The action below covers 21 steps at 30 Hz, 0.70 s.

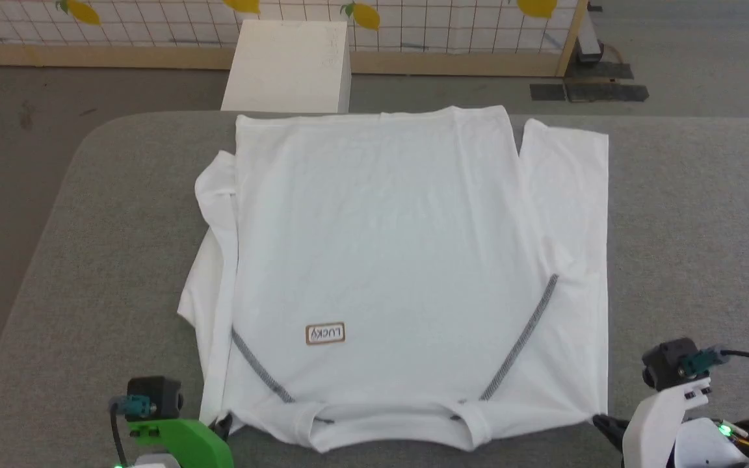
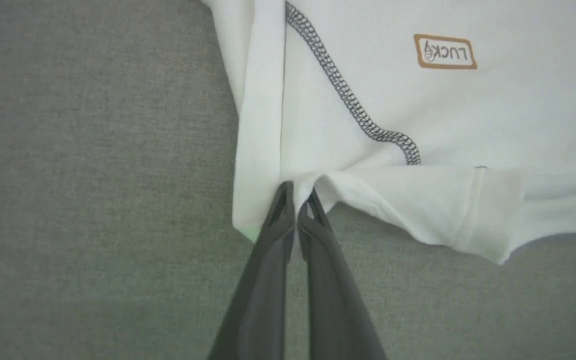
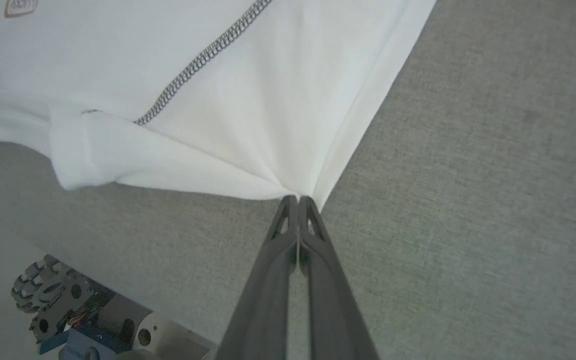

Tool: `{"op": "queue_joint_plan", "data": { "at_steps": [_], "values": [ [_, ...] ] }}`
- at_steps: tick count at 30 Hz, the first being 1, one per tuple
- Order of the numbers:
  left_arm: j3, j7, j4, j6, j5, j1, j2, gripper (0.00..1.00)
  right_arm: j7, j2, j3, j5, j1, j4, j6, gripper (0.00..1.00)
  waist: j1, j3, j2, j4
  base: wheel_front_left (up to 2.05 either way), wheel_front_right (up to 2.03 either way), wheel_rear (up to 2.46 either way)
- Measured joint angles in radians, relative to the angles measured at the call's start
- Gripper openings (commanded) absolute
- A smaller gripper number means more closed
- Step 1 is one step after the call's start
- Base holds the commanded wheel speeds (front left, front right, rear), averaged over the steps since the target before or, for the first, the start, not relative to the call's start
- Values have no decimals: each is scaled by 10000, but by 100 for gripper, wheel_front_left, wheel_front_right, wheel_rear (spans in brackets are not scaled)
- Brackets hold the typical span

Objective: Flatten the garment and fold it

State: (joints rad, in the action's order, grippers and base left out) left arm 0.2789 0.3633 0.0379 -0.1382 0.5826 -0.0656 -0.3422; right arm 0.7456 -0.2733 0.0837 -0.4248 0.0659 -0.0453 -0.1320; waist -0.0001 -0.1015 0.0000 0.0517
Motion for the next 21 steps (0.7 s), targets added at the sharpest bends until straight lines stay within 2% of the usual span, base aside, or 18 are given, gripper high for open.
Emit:
{"op": "queue_joint_plan", "data": {
  "at_steps": [5,9,11,12,13,14,21],
  "values": [
    [234,1231,-328,-389,50,-584,-435,0,1695,-334,211,-370,575,-608,0,0,0,237,0,0,0,0,0],
    [270,1427,-387,-644,-29,-673,-477,0,2606,-322,401,-569,775,-848,0,0,0,237,0,10,0,0,0],
    [247,1409,-366,-704,-19,-672,-456,0,2709,-286,481,-573,791,-930,0,0,0,196,0,17,0,0,0],
    [230,1373,-351,-715,-2,-671,-435,29,2708,-272,514,-571,791,-966,0,0,0,183,0,18,0,0,0],
    [217,1369,-339,-723,21,-670,-416,100,2686,-261,516,-562,790,-986,0,11,0,181,0,18,0,0,0],
    [215,1381,-324,-757,23,-668,-414,100,2631,-249,502,-535,787,-1012,0,100,0,180,0,17,0,0,0],
    [-284,1547,-863,-1047,171,-652,-583,100,2094,52,-514,-625,487,-1375,2,100,0,192,0,21,0,0,0]
  ]
}}
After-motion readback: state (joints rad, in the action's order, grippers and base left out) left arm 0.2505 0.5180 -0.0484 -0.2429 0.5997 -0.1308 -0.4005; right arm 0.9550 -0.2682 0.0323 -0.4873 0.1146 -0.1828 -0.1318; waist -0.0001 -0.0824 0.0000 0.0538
